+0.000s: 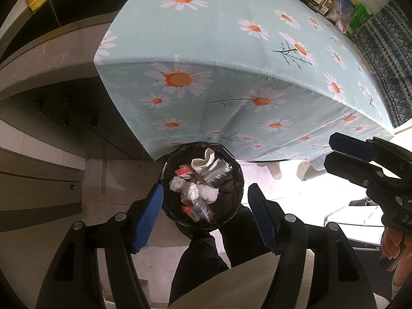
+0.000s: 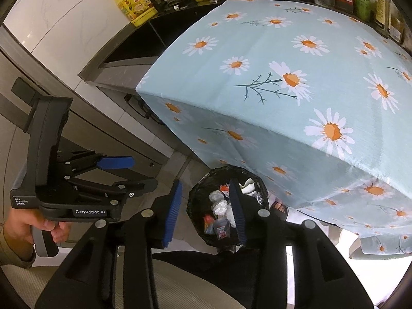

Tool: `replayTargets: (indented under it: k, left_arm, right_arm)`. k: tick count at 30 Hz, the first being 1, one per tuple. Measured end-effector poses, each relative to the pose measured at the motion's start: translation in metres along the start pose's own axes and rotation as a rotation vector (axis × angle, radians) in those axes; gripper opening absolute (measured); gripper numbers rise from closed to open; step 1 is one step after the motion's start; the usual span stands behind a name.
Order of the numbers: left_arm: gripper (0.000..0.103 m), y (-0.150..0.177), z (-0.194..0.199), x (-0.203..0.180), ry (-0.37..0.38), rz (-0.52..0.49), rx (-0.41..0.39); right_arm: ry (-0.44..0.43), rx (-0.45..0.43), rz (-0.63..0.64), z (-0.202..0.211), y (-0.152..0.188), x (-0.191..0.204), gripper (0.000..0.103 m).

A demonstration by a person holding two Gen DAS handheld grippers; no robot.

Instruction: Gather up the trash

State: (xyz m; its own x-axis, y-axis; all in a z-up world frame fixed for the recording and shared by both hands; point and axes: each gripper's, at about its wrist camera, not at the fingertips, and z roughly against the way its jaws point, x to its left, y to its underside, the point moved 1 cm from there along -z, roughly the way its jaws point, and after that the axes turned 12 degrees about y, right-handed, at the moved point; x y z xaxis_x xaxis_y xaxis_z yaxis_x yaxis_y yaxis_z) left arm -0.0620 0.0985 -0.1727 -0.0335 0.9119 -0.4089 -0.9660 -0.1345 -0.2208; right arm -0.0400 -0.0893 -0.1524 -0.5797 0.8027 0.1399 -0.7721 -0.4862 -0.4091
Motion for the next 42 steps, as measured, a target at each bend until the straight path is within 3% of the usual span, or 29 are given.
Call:
replayTargets:
  k: [11, 21, 29, 31, 34, 36, 39, 42]
  left_arm:
    - [0.066, -0.006, 0.033, -0.015, 0.0, -0.063, -0.046]
    - [0.066, -0.018, 0.063, -0.047, 0.021, -0.118, -0.099]
    - [0.066, -0.027, 0.084, -0.078, 0.003, -0.164, -0.149]
    - [0.073, -0.027, 0.09, -0.087, -0.007, -0.178, -0.169]
    - [0.075, -0.025, 0.102, -0.105, -0.017, -0.201, -0.213]
    - [0.075, -0.022, 0.11, -0.115, -0.014, -0.202, -0.235]
    - [0.075, -0.019, 0.119, -0.13, -0.022, -0.209, -0.26]
    - [0.082, -0.015, 0.126, -0.142, -0.035, -0.215, -0.287]
  right_arm:
    - [0.042, -0.063, -0.074, 0.035, -0.002, -0.006, 0.049]
    - [0.065, -0.122, -0.108, 0.066, -0.009, -0.02, 0.053]
    - [0.08, -0.191, -0.134, 0.104, -0.005, -0.042, 0.063]
    - [0.088, -0.211, -0.137, 0.115, -0.002, -0.048, 0.064]
    - [0.095, -0.235, -0.15, 0.132, 0.002, -0.057, 0.068]
    - [0.093, -0.256, -0.153, 0.141, 0.005, -0.062, 0.078]
    - [0.103, -0.269, -0.149, 0.155, 0.011, -0.072, 0.078]
    - [0.108, -0.283, -0.147, 0.166, 0.016, -0.078, 0.079]
